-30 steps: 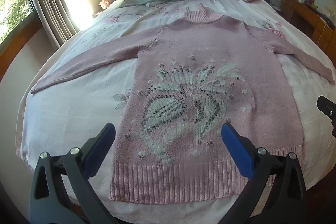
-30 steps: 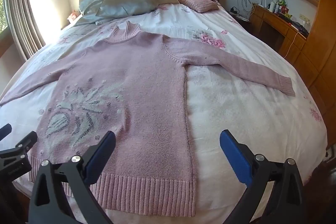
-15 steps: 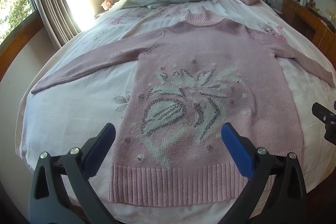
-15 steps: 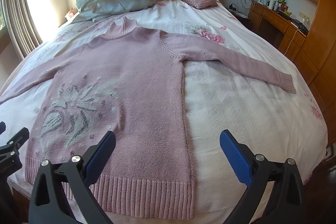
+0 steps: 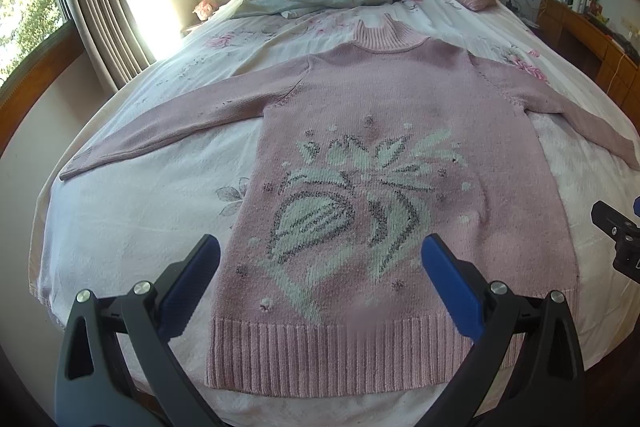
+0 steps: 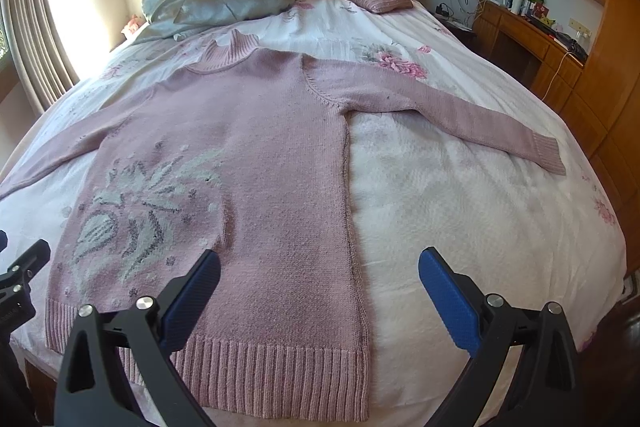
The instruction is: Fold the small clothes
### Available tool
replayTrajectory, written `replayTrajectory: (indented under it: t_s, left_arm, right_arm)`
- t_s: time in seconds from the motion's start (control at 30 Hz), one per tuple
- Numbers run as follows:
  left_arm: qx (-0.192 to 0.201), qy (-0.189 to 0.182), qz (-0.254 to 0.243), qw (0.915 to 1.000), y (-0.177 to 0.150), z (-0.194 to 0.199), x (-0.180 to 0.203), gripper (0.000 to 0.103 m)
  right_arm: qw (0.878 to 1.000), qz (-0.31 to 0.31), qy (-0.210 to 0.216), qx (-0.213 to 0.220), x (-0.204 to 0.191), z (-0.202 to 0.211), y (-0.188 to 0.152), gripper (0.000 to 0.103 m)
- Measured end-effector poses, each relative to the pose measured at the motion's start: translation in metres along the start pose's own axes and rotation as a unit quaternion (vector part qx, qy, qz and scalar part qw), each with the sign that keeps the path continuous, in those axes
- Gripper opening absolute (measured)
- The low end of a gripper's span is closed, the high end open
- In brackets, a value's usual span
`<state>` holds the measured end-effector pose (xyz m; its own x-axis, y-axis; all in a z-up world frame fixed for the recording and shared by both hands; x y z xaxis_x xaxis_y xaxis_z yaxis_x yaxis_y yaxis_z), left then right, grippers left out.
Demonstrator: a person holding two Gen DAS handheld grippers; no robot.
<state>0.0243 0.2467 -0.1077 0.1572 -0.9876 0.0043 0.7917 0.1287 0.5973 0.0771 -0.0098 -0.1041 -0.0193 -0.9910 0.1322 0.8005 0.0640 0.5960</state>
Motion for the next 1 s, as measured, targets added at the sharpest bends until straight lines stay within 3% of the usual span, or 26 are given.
replayTrajectory:
  t_s: [1.0]
  left_arm:
    - [0.002,0.006,0.001,1.0000,0.0007,-0.0032,0.0001,0.100]
  right_arm:
    - [1.000,-0.003,0.001,-0.003,0.0043,-0.0066,0.0006,0.099]
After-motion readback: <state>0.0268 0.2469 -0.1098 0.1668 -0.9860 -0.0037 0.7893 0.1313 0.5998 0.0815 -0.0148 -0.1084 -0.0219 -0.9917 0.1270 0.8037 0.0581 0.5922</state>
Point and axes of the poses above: each gripper's, at about its wrist camera, not at the fingertips, and z roughly against the way its jaws point, x to its right, y to its top, the point moved 10 cm from there along -z, roughly the way its jaws point, and after that the axes turned 7 degrees about -y, right-handed, at the moved point
